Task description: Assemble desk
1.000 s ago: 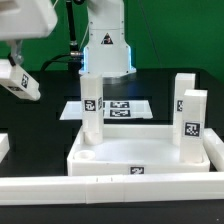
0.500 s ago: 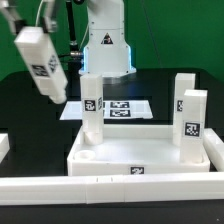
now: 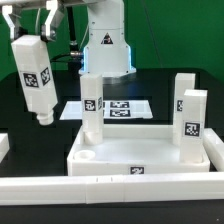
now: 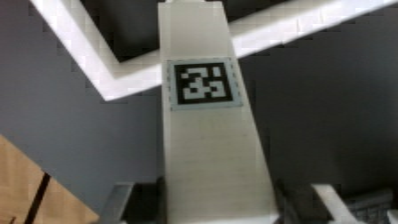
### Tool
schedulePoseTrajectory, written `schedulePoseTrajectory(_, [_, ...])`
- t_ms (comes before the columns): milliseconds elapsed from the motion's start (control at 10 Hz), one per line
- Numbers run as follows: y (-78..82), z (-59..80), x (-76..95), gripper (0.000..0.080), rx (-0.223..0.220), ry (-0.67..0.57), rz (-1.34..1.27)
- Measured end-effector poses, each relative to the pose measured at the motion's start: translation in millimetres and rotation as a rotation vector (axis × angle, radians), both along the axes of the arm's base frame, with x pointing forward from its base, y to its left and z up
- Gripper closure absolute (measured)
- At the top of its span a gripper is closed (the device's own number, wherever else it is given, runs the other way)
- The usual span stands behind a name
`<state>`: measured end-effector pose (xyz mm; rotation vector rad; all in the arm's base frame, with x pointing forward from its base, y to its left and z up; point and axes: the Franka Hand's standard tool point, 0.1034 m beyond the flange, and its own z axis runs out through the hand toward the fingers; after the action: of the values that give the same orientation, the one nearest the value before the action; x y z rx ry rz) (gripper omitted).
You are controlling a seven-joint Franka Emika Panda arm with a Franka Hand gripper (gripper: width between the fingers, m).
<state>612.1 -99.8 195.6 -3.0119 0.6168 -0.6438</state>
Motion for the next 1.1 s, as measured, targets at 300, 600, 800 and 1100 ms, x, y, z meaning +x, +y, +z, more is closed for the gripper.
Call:
schedulePoseTrajectory(300, [19.6,0.2,6.5,0.0512,0.013,-0.006,0.001])
schedulePoseTrajectory(600, [21.5,0.2,9.1,0.0512,0.009,-0.042,-0.026])
schedulePoseTrajectory(800, [36.7,-12.9,-2.2,0.0512,-0.019,-0.115,-0.036])
schedulePoseTrajectory(1100, [38.5,-28.2,-6.0,0.0512,-0.04,-0.13,-0.038])
